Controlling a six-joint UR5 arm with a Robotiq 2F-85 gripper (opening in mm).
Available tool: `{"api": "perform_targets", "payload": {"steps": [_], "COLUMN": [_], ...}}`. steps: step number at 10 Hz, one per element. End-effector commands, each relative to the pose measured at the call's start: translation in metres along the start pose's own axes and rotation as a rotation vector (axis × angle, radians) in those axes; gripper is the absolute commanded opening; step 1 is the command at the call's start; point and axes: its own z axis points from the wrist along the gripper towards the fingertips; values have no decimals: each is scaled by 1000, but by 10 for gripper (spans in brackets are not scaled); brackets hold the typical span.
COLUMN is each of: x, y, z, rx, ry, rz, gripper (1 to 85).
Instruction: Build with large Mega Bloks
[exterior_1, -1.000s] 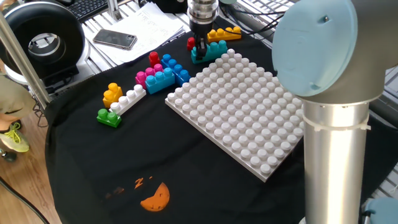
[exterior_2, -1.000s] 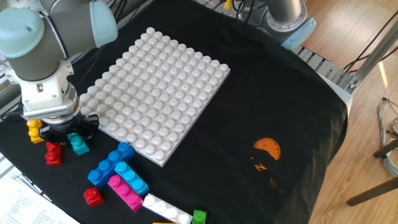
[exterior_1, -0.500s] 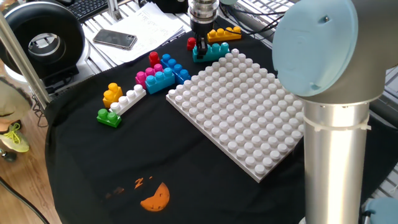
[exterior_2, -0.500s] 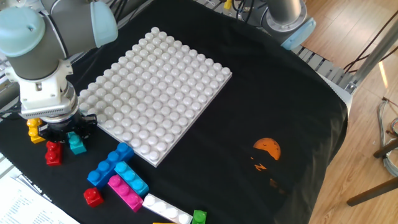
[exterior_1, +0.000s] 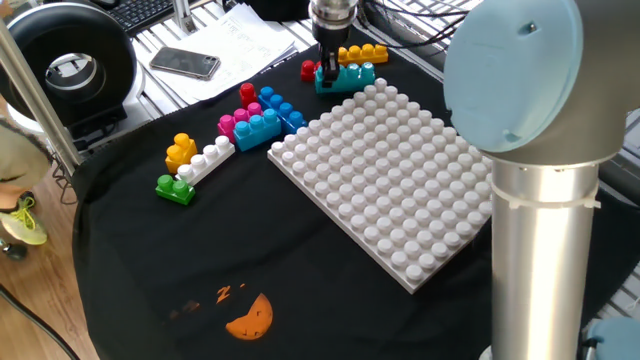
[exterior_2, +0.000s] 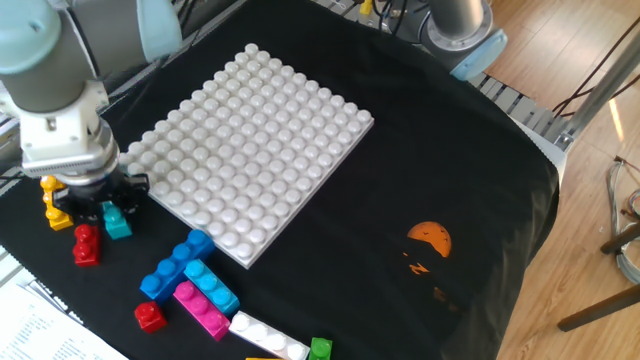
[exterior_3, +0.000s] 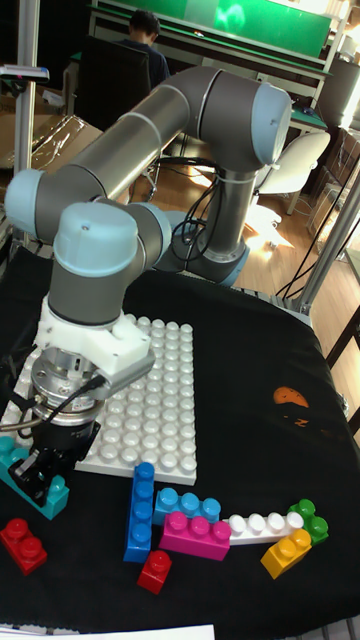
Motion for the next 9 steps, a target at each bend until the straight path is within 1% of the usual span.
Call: {"api": "perform_targets", "payload": {"steps": [1, 2, 3, 6, 9], "x": [9, 11, 11, 10, 13], "y": [0, 0, 0, 3, 6], "z": [-25, -30, -34, -40, -47], "rx": [-17, -20, -16, -16, -10], "ry": [-13, -14, -18, -31, -35], "rz": [50, 71, 94, 170, 243], "gripper": [223, 223, 223, 223, 223]}}
